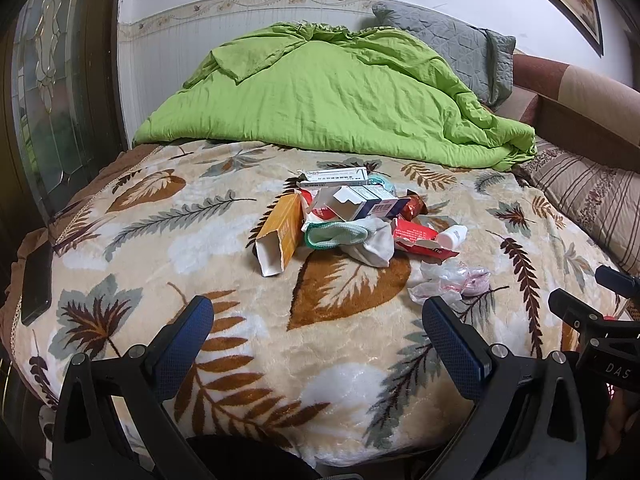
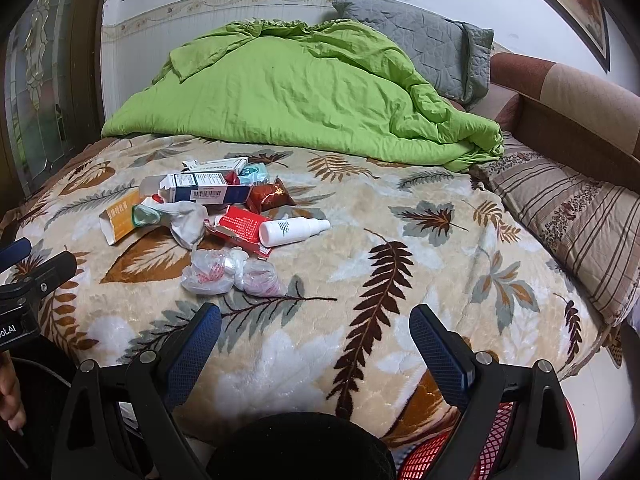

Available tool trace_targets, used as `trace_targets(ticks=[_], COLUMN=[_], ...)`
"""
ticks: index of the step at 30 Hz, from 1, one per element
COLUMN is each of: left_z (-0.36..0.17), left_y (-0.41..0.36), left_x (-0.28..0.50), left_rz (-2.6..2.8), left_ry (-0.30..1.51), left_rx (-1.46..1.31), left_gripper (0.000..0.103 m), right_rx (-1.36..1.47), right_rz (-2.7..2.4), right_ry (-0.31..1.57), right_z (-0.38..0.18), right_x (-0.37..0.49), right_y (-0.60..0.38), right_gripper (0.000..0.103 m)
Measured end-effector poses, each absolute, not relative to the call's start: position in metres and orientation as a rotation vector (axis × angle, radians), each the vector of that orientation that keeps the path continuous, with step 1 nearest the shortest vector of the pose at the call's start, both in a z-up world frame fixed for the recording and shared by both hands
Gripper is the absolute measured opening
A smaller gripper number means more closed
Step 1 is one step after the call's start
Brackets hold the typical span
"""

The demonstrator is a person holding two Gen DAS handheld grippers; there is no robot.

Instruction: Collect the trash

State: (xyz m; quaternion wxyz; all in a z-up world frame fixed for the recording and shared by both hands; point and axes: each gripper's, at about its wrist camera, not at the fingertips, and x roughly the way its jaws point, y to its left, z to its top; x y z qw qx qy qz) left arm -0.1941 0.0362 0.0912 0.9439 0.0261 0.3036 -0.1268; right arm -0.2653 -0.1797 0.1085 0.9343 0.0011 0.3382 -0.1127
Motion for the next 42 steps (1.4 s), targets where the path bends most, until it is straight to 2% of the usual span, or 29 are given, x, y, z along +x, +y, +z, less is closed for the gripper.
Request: trace_targets(ticks=[11, 18, 24, 26, 27, 33, 38, 39, 41, 42], left_z=[0.092, 0.090, 0.096, 0.091, 0.088, 0.075, 0.056, 0.052, 0.046, 0.045], left_y=[0.037, 0.045, 0.055, 0.051, 0.049, 0.042, 0.033, 0.034, 0.038, 0.041], left_x=[-0.193, -0.173, -0.124, -0.102, -0.093, -0.043, -0.020, -0.018, -0.015, -0.016], left_rz=[-0.260, -0.285, -0.283, -0.289, -0.294, -0.296, -0.286, -0.290, -0.294, -0.302], left_ry=[0.626, 0.713, 0.808, 0.860, 0.883, 0.960, 1.013, 1.023, 1.027, 1.028], left_rx=[0.049, -0.024, -0.069, -0.064, -0.065, -0.050, -0.004, -0.003, -0.015, -0.028], left_gripper=[0.103, 0.103, 0.101, 0.087, 0.084, 0.075, 0.045, 0.042, 0.023, 0.022], right_rx=[0.011, 0.101, 0.164, 0.175, 0.178, 0.180, 0.125, 0.106, 0.073, 0.057], right_rz=[-0.217, -0.117, -0.043, -0.017, -0.009, 0.061, 0.168, 0.191, 0.244, 0.267], right_ry=[0.704, 0.779, 0.811, 0.812, 0.812, 0.812, 0.855, 0.868, 0.901, 0.914], right_z=[0.105, 0.100, 0.097, 0.097, 0.098, 0.102, 0.103, 0.101, 0.098, 0.097], right_x=[-0.264, -0.252, -0.248, -0.249, -0.249, -0.243, -0.221, -0.214, -0.203, -0.197], right_y=[-0.180, -0.192, -0.198, -0.199, -0.199, -0.196, -0.188, -0.186, -0.184, -0.183], right_gripper=[0.097, 0.097, 0.085, 0.082, 0.082, 0.081, 0.081, 0.081, 0.081, 0.081])
